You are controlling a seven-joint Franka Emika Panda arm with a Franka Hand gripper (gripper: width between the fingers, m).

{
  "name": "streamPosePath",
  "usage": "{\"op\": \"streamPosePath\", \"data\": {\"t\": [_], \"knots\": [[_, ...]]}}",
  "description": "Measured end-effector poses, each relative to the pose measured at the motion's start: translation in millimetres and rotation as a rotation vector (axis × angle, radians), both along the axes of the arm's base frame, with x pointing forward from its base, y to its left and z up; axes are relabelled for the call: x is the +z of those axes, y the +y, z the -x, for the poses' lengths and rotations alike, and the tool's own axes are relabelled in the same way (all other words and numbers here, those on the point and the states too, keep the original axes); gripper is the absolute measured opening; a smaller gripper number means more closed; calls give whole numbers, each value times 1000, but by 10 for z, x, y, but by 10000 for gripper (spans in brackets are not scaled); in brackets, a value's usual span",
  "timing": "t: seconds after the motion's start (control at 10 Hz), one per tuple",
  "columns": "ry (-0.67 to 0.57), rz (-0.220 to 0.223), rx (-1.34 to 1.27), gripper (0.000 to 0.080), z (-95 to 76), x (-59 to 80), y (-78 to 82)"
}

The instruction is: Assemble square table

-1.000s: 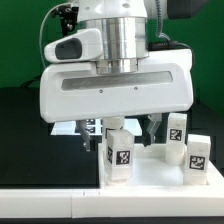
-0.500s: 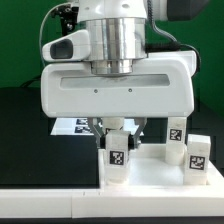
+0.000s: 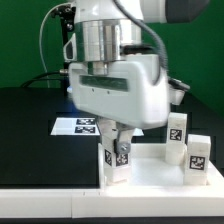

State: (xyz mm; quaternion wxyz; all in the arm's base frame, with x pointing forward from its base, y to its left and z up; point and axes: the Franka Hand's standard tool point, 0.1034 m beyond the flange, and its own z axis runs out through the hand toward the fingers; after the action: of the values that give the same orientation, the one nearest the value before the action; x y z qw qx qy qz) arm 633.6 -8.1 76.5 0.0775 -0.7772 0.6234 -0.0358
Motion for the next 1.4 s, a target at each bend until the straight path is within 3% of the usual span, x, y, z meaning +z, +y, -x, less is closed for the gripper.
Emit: {"op": "streamPosePath", "data": {"t": [0.2, 0.4, 0.5, 0.6, 0.7, 1.0, 1.1, 1.2, 1.3, 1.4], "knots": [[13, -19, -111, 285, 4, -1, 2], [11, -12, -73, 291, 6, -6, 3], [-2, 21, 113, 506, 6, -7, 14], [-25, 56, 343, 506, -2, -9, 44], [-34, 71, 519, 618, -6, 10, 87], [-49, 96, 677, 648, -11, 27, 96], [-62, 122, 797, 648, -21, 30, 87], [-89, 191, 1053, 649, -49, 34, 71], [-97, 203, 1158, 649, -45, 21, 83], [-91, 193, 1090, 649, -45, 21, 82]]}}
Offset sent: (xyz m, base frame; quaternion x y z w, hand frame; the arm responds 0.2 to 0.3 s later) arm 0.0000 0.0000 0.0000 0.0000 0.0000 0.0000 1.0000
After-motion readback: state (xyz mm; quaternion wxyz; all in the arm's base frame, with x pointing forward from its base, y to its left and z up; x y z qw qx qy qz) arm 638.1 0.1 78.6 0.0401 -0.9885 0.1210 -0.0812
